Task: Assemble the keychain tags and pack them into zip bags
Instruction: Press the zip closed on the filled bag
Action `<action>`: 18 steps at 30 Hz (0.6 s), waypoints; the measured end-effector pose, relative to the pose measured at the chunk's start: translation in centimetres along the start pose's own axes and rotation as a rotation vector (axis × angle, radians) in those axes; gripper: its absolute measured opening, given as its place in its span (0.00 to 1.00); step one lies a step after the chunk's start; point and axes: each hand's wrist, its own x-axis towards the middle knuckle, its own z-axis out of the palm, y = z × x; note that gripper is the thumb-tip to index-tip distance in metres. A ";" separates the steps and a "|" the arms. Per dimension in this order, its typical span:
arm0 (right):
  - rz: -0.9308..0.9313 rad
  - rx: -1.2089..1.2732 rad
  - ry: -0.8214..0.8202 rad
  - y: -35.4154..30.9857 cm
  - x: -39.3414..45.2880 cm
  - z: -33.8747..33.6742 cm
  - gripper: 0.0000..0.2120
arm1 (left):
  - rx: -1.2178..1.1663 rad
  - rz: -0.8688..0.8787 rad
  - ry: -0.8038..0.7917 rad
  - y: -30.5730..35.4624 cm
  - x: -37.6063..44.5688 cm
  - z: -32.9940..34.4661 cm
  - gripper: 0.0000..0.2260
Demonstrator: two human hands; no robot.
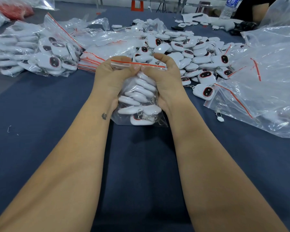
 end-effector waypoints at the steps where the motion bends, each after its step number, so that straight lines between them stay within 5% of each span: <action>1: -0.007 0.002 0.010 0.0 -0.1 0.0 0.21 | 0.007 0.007 -0.005 0.0 0.0 0.0 0.12; 6: -0.019 -0.010 0.072 0.1 -0.2 0.0 0.19 | 0.071 -0.033 0.014 -0.2 0.0 0.2 0.05; 18: -0.053 -0.019 0.086 0.2 -0.1 -0.3 0.16 | 0.048 -0.100 0.053 -0.2 0.0 0.3 0.05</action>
